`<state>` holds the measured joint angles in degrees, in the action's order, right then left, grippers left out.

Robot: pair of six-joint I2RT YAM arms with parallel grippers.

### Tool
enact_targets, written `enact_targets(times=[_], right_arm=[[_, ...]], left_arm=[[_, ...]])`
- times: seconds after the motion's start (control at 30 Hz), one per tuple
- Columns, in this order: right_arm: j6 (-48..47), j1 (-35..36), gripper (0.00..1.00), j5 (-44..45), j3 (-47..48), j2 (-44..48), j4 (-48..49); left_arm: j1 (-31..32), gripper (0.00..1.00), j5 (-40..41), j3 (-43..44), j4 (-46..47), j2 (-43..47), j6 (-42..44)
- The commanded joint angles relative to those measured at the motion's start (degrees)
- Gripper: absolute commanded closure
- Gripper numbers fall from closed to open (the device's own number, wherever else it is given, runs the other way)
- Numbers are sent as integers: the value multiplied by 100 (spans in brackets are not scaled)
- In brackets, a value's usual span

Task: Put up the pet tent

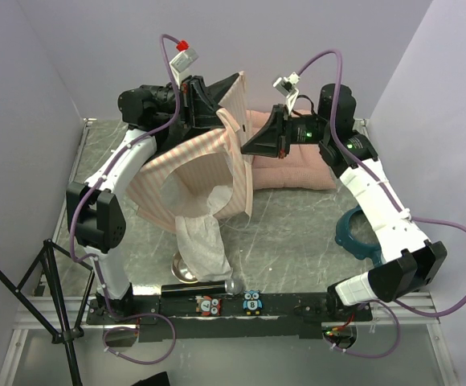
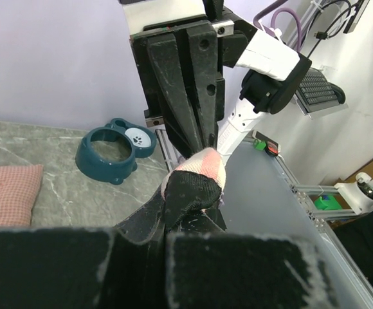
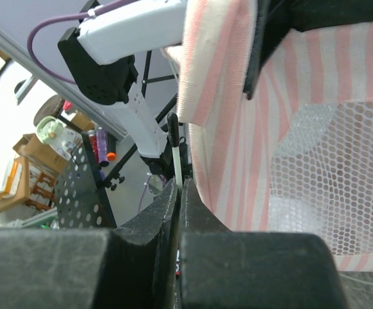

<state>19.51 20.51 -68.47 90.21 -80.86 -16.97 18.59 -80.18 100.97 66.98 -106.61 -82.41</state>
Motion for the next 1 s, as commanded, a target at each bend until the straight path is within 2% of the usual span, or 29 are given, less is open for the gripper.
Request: enact_targets(times=[0.0, 0.5, 0.97], right_arm=[[-52, 242, 100, -703, -373, -88, -1634], [-184, 295, 100, -554, -804, -26, -1766], [-105, 295, 100, -536, -558, -211, -1713]], left_arm=[[-233, 99, 1918, 635, 78, 334, -170], [-242, 99, 2138, 687, 8, 413, -311], [-128, 99, 1866, 318, 403, 606, -398]])
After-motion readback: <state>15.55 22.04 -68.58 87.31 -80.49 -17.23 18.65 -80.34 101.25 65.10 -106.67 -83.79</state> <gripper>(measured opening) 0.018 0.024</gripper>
